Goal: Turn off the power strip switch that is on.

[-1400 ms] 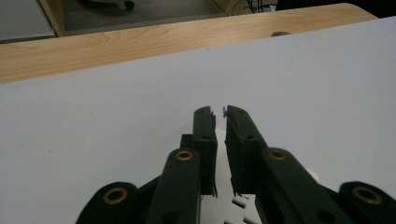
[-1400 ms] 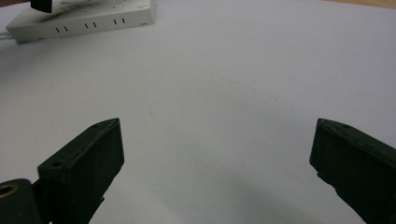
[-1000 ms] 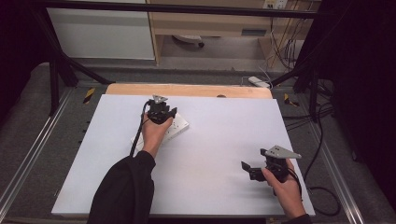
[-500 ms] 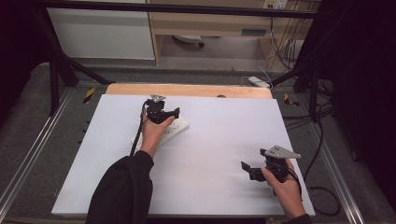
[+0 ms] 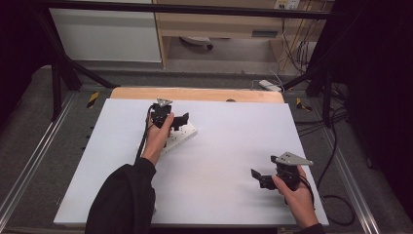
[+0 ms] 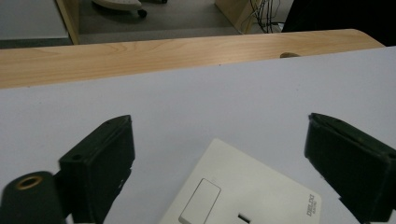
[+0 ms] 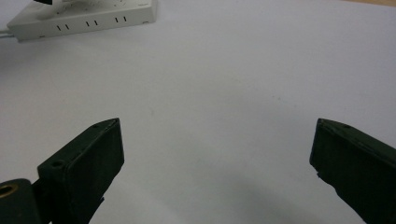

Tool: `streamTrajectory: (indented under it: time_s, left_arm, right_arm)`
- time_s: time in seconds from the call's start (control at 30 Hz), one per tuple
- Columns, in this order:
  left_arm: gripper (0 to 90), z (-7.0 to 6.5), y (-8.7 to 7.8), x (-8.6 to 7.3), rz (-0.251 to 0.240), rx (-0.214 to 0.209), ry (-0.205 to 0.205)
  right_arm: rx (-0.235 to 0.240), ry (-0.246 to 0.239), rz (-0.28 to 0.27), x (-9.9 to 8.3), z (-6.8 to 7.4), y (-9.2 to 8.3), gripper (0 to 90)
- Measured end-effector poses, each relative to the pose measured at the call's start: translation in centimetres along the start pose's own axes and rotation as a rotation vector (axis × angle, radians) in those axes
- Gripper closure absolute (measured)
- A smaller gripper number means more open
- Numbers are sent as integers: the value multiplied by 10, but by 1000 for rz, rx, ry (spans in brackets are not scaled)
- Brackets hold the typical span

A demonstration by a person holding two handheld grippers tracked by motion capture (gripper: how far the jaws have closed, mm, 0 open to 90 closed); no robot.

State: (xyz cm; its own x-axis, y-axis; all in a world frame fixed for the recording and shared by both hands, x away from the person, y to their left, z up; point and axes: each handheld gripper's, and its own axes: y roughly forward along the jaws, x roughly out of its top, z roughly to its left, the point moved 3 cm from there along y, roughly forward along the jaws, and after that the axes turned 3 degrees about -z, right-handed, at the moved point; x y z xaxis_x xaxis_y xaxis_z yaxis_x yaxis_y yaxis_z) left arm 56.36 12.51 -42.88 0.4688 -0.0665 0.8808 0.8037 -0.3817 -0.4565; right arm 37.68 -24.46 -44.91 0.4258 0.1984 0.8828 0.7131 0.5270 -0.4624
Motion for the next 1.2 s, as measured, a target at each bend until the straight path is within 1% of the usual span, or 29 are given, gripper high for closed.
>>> streamTrajectory:
  time_s: [0.1,0.17,0.23,0.3,0.37,0.5,0.53,0.63,0.73,0.77,0.87,0.93,1.07,1.2]
  left_arm:
    - [119,-1,-3,3,-13,-4,-2]
    - [122,-2,-6,5,-20,-9,4]
    - [121,-2,-9,6,-18,-17,0]
    - [101,-2,-14,8,-6,-42,2]
    - [64,-3,-17,9,-8,-57,2]
    - [64,-4,-21,11,-9,-51,4]
    - [65,-5,-22,12,-12,-55,-1]
    - [70,-7,-26,13,-13,-66,10]
    - [72,-9,-31,15,-14,-73,12]
    - [75,-10,-32,16,-19,-78,7]
    - [75,-12,-39,19,-31,-86,15]
    - [75,-12,-44,21,-37,-84,24]
    - [75,-10,-55,25,-54,-97,20]
    - [74,-4,-66,27,-54,-103,13]
  right_arm:
    - [-2,0,3,0,0,-1,33]
    - [-3,1,2,0,0,-1,33]
    - [-4,3,2,0,0,0,33]
    - [-3,2,3,0,0,0,33]
    - [-1,2,3,0,1,0,33]
    - [-1,-2,7,-1,0,0,33]
    - [-2,-2,5,0,0,0,33]
    - [-3,-1,5,0,1,0,33]
    - [-3,1,5,0,1,0,33]
    - [-3,-1,6,0,0,0,33]
    - [-1,0,5,0,1,0,33]
    - [0,0,4,0,1,0,33]
    - [0,-2,5,0,1,0,33]
    - [1,-4,9,-1,2,1,33]
